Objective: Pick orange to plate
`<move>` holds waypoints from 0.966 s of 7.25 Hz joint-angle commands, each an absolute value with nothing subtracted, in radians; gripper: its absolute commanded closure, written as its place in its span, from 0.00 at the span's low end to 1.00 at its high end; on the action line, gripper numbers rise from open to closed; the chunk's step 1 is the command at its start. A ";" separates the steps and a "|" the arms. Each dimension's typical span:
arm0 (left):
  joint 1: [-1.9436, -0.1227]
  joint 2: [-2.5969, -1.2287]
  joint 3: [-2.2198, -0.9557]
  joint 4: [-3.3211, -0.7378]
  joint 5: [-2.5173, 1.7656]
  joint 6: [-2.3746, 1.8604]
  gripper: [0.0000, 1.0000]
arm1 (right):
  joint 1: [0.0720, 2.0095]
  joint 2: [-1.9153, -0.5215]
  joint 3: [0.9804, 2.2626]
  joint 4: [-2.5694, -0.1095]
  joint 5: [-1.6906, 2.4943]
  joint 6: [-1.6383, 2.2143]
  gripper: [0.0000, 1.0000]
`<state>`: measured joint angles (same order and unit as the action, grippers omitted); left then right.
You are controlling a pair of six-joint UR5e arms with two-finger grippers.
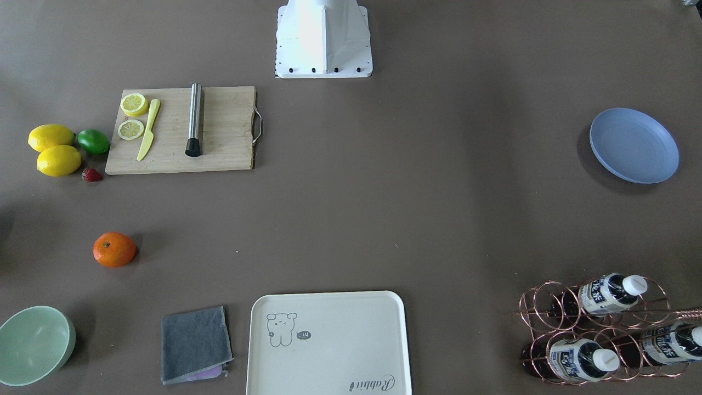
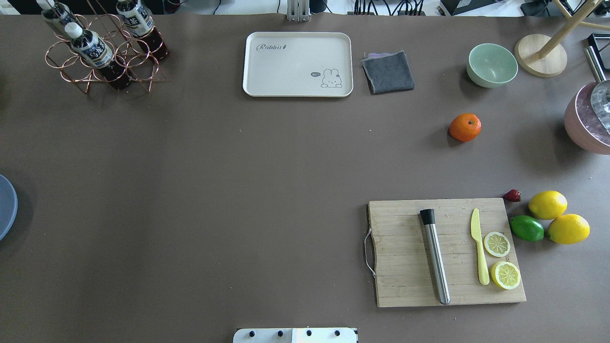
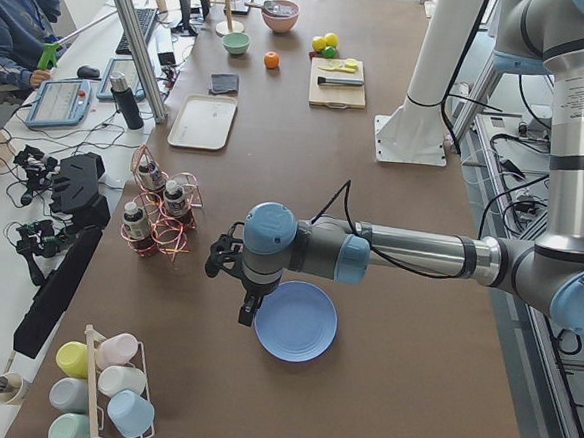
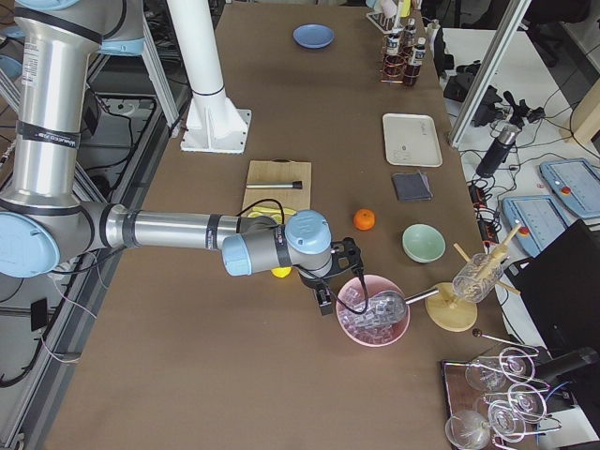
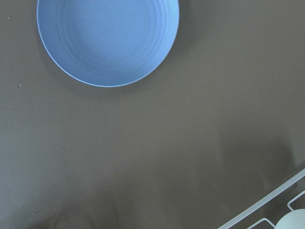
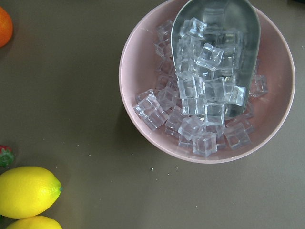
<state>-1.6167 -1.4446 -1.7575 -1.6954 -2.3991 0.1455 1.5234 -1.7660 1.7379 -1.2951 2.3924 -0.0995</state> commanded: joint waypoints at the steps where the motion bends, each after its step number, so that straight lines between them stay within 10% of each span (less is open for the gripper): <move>1: -1.618 -1.427 -1.752 -1.811 -2.407 0.167 0.02 | 1.523 -1.763 1.741 -1.287 2.402 -0.094 0.00; 4: -1.603 -1.425 -1.668 -1.986 -2.482 0.049 0.02 | 1.418 -1.755 1.877 -1.255 2.447 0.274 0.00; 7: -1.586 -1.425 -1.311 -2.315 -2.479 -0.006 0.03 | 1.107 -1.688 1.887 -1.071 2.178 0.717 0.00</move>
<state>-1.5897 -1.4243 -1.4538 -2.1618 -2.4790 0.0363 1.2378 -1.7236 1.8823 -1.1197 2.2939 0.5570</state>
